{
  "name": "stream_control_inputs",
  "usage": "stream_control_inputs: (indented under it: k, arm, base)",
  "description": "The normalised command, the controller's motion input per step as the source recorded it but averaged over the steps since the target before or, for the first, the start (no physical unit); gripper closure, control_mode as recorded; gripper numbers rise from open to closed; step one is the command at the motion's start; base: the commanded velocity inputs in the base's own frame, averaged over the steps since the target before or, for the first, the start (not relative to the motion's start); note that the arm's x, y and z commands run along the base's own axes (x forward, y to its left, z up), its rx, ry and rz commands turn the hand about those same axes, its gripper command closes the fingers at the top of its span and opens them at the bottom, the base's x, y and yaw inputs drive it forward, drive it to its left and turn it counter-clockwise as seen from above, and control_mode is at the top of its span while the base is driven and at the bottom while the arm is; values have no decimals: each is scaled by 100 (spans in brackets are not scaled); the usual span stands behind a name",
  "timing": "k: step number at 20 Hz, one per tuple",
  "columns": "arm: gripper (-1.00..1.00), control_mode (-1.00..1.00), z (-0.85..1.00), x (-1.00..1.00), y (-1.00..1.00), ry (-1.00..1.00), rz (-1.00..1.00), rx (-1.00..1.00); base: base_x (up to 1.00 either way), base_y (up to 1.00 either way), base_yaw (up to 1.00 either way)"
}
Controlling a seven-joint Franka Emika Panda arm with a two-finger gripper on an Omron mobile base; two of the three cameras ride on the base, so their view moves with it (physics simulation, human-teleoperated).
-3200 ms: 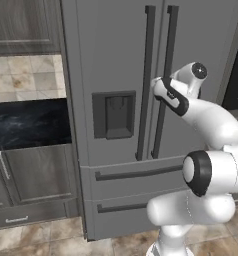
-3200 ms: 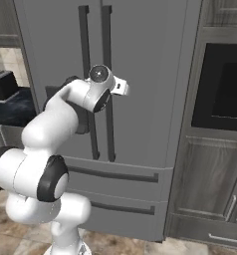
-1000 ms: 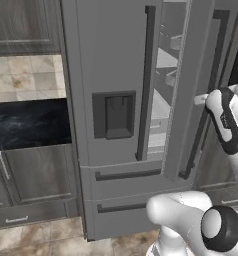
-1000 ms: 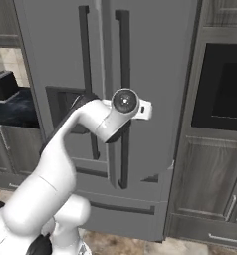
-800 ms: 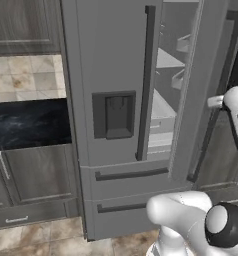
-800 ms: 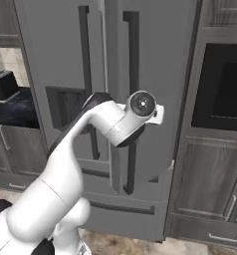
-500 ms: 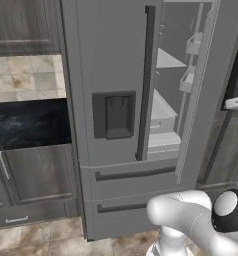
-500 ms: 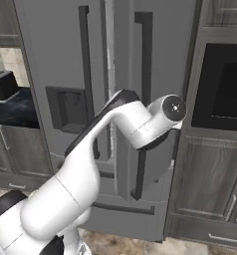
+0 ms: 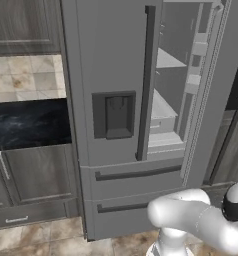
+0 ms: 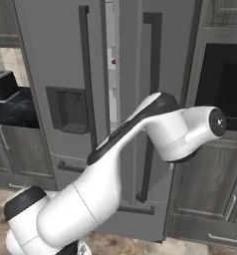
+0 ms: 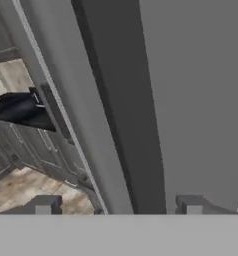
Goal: Retrieve the sausage and cheese from the fridge and place them on the cutting board on the counter.
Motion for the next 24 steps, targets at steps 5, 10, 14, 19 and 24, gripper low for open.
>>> stream_control_inputs:
  k: [5, 10, 14, 19, 24]
  arm:
    - [-100, -100, 35, -81, 84, -37, -11, -17]
    - [-100, -100, -1, 0, 100, -26, -37, -25]
    - [-100, -100, -3, -4, 99, -6, -45, -24]
    - [-100, -100, 0, -2, 86, 5, -51, -19]
    - [-100, -100, -4, 70, 88, 11, -45, -33]
  base:
    - [0, 0, 0]
    - [0, 0, 0]
    - [0, 0, 0]
    - [0, 0, 0]
    - [0, 0, 0]
